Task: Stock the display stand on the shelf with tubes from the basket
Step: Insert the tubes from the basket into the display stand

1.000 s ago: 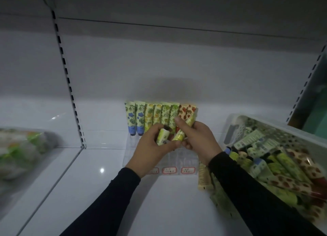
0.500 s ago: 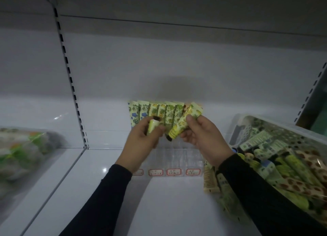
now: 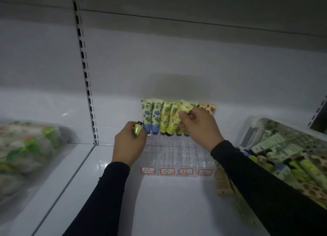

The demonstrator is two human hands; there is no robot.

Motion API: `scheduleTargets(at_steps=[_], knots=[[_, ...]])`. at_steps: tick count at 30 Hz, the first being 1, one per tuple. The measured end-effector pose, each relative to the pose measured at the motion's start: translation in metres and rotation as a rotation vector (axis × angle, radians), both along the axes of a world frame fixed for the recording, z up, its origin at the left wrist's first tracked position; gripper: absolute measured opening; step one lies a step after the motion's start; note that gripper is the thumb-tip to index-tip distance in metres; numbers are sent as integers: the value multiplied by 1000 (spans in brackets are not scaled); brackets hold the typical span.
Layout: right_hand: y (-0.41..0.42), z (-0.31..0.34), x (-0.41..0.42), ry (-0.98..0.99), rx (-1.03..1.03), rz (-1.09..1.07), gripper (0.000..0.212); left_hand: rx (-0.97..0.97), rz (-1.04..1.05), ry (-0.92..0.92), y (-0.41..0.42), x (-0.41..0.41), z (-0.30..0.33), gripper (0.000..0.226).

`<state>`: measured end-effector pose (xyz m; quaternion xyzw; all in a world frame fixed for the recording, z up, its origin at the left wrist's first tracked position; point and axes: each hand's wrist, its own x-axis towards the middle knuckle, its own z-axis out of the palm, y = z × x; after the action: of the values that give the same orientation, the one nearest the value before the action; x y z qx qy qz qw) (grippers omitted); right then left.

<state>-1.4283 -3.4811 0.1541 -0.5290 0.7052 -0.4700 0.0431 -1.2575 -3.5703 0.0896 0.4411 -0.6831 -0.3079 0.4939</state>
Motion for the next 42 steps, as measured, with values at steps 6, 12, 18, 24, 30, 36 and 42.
scheduleTargets(at_steps=[6, 12, 18, 24, 30, 36, 42], knots=[[-7, -1, 10, 171, -10, 3, 43, 40, -56, 25, 4, -1, -2, 12], [-12, 0, 16, 271, -8, 19, 43, 40, -71, 33, 5, -2, -2, 16], [-14, -1, 21, 330, 0, 13, 36, 41, -73, 27, 4, -2, -4, 19], [-17, 3, 21, 337, -41, -4, 41, 33, -68, 7, 3, -3, -3, 18], [-22, 4, 19, 350, -65, -20, 44, 39, -66, 3, 3, -2, -4, 19], [-23, 3, 22, 376, -58, -30, 50, 37, -70, -1, 3, -3, -3, 19], [-25, 7, 24, 429, -19, -23, 48, 37, -68, 2, 4, -3, -3, 19]])
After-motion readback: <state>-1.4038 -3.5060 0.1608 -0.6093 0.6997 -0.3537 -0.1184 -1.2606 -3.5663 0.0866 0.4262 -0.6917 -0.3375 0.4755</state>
